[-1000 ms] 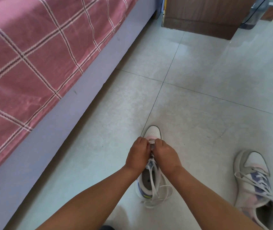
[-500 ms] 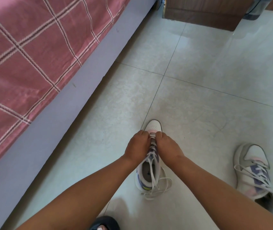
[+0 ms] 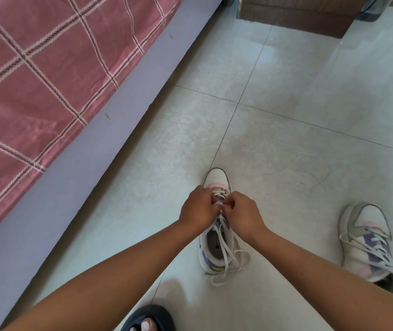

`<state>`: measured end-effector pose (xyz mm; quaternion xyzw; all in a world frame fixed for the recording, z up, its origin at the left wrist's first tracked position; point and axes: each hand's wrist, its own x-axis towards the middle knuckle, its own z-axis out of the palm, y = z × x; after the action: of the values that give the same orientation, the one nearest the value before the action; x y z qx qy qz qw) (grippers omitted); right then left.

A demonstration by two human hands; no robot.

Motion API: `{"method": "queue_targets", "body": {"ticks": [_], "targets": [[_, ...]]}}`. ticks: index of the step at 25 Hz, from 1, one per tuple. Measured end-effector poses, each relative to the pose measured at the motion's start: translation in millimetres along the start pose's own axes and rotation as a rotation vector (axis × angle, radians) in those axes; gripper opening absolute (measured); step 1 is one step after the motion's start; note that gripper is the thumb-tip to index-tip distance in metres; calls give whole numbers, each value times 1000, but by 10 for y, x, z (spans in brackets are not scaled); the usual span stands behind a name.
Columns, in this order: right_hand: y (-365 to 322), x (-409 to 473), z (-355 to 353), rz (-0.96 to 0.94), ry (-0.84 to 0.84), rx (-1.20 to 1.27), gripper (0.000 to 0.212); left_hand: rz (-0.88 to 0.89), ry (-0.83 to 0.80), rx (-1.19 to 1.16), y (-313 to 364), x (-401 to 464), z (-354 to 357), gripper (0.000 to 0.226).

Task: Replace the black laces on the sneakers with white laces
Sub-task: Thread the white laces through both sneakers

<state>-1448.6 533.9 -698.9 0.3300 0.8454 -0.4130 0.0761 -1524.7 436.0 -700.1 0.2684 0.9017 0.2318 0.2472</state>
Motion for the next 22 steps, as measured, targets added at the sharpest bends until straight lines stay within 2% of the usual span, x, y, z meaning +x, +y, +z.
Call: {"method": "queue_targets", "body": {"ticks": [3, 8, 11, 15, 19, 21, 22], "targets": [[-59, 88, -24, 82, -16, 0, 14, -50, -44, 81, 101, 89, -19, 18], [-105, 198, 26, 77, -169, -270, 22, -53, -175, 131, 154, 143, -38, 17], [-79, 183, 25, 57, -233, -284, 22, -56, -222, 110, 127, 164, -89, 21], [24, 141, -35, 77, -216, -61, 11, 5, -162, 18, -11, 78, -74, 17], [28, 61, 59, 1, -116, -137, 15, -9, -54, -64, -95, 22, 22, 14], [-38, 74, 98, 48, -86, -162, 23, -12, -44, -39, -91, 43, 56, 8], [-66, 96, 103, 77, -103, -176, 23, -14, -49, 5, -82, 56, 63, 12]]}}
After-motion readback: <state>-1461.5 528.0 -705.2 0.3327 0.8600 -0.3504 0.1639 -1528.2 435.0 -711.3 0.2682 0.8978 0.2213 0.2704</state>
